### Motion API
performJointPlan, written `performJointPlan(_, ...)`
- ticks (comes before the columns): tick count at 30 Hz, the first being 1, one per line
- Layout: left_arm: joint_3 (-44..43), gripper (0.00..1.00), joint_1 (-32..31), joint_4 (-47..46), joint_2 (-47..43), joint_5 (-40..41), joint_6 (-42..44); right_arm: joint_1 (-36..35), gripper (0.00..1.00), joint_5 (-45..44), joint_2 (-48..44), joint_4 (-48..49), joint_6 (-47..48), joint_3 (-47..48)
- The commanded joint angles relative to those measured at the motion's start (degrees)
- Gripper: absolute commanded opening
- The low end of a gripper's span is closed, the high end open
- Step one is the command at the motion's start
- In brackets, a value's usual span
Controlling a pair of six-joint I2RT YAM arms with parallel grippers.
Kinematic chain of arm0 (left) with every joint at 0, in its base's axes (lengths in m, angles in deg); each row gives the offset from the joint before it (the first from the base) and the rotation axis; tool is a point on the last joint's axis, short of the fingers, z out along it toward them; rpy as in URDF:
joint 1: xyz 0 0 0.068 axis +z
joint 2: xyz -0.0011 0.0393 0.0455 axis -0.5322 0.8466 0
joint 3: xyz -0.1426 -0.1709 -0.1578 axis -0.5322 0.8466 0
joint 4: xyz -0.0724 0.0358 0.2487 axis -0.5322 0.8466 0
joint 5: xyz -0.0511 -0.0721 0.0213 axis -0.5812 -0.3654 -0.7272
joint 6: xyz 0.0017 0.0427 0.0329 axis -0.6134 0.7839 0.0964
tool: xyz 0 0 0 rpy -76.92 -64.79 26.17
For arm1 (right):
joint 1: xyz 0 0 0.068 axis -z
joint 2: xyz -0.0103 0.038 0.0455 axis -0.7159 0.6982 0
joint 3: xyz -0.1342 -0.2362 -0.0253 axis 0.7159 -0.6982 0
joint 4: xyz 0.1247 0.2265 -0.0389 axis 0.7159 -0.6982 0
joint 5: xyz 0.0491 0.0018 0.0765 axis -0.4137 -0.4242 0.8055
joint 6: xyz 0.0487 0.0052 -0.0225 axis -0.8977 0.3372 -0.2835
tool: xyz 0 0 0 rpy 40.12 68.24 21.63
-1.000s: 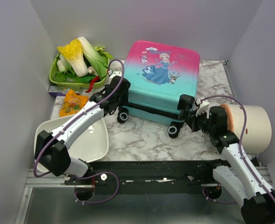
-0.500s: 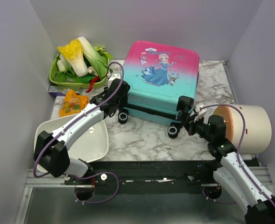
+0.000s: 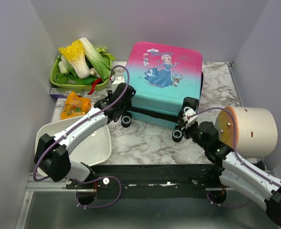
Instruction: Open, take out, and arrange the luggage
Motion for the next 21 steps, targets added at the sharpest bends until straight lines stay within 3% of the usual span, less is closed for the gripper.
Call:
performJointPlan(1,1.55,0.00,-4.04,-12.94,-0.77,1.58,-13.49,-5.71,0.01,12.50,3.01,21.11,-0.75,5.73)
performJointPlan(10,4.01,0.00,-6.86,-14.53,-3.40,0.09,-14.19,-14.94,0.01,4.60,19.78,26.21,-3.56,13.45)
performJointPlan(16,6.56,0.00,-8.53,-16.55,-6.31,-2.37,-15.15,-16.35,0.01,2.66,29.11,28.23,-8.93,19.17)
performJointPlan(21,7.53,0.00,-10.20,-16.02,-7.71,-0.09,-15.25,-16.96,0.01,11.35,37.71,28.93,-12.70,26.01)
